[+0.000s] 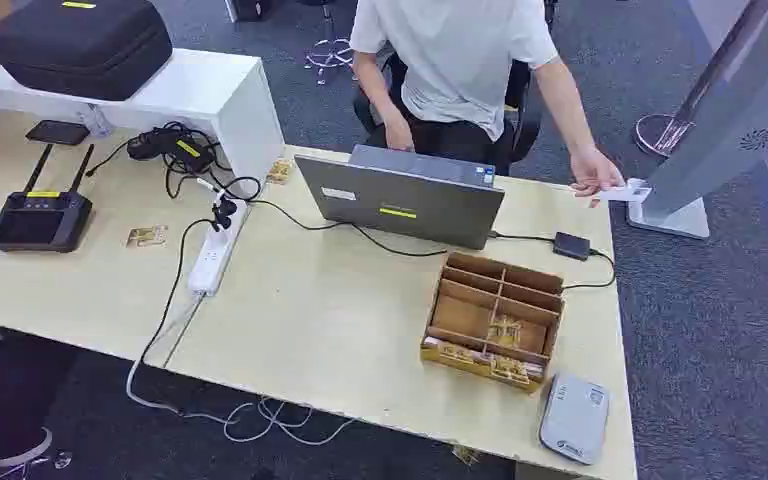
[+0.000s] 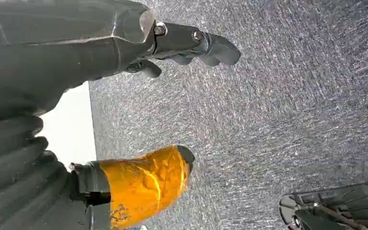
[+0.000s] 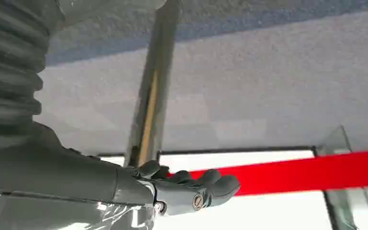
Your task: Pass the card to the sensor for recognition and then transmit it.
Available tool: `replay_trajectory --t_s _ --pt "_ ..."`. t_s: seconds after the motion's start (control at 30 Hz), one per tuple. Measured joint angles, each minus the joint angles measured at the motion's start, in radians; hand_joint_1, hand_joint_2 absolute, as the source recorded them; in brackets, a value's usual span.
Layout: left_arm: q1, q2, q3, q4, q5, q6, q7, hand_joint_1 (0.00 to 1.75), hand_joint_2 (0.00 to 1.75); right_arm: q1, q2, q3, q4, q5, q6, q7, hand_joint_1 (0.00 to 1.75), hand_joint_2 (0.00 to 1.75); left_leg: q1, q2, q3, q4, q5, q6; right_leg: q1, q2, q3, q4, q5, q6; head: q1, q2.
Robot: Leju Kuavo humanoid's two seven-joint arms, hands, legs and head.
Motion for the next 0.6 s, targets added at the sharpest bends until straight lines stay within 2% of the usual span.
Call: replay_trajectory --t_s 0.13,0.2,0.27,0.37,0.47,0.6 --pt "-0.001 0.000 0.000 0.000 -0.003 -0.001 0.007 0.00 1.75 -0.040 0.000 0.000 -0.027 0.060 -0.003 -0.010 0.00 1.75 0.000 0.001 0.000 0.000 0.000 0.000 0.000 0.001 0.000 0.000 0.000 0.000 0.000 0.000" --pt "-0.001 -0.002 0.003 0.001 -0.002 -0.013 0.036 0.00 1.75 -0.082 0.002 0.019 -0.061 0.130 0.000 -0.018 0.00 1.75 0.000 0.003 0.000 0.000 0.000 0.000 0.000 0.002 -0.001 0.001 0.001 -0.001 0.000 0.000" --pt "-0.003 -0.005 0.006 0.001 -0.002 -0.017 0.041 0.00 1.75 -0.128 0.003 0.042 -0.095 0.177 0.012 0.015 0.00 1.75 0.000 0.003 0.002 0.000 0.000 0.000 0.000 0.003 -0.001 0.001 0.001 -0.001 0.000 0.000" --pt "-0.001 -0.007 0.010 0.002 -0.004 -0.023 0.049 0.00 1.75 -0.187 0.016 0.073 -0.147 0.227 0.028 -0.006 0.00 1.75 0.000 0.000 -0.001 0.000 0.002 0.000 0.000 0.000 0.000 0.001 0.001 -0.001 0.000 0.000" --pt "-0.003 -0.012 0.018 0.002 0.002 -0.005 0.006 0.00 1.75 -0.269 0.053 0.126 -0.214 0.301 0.089 0.000 0.00 1.75 0.000 0.004 0.000 0.000 0.002 0.000 0.000 0.003 0.000 0.002 0.002 -0.001 0.000 0.000" --pt "-0.004 -0.018 0.024 0.002 -0.024 0.027 -0.115 0.00 1.75 -0.379 0.123 0.221 -0.310 0.356 0.142 0.021 0.00 1.75 0.001 0.003 0.000 0.000 0.004 -0.002 0.001 0.003 -0.001 0.002 0.003 -0.002 0.000 0.000"
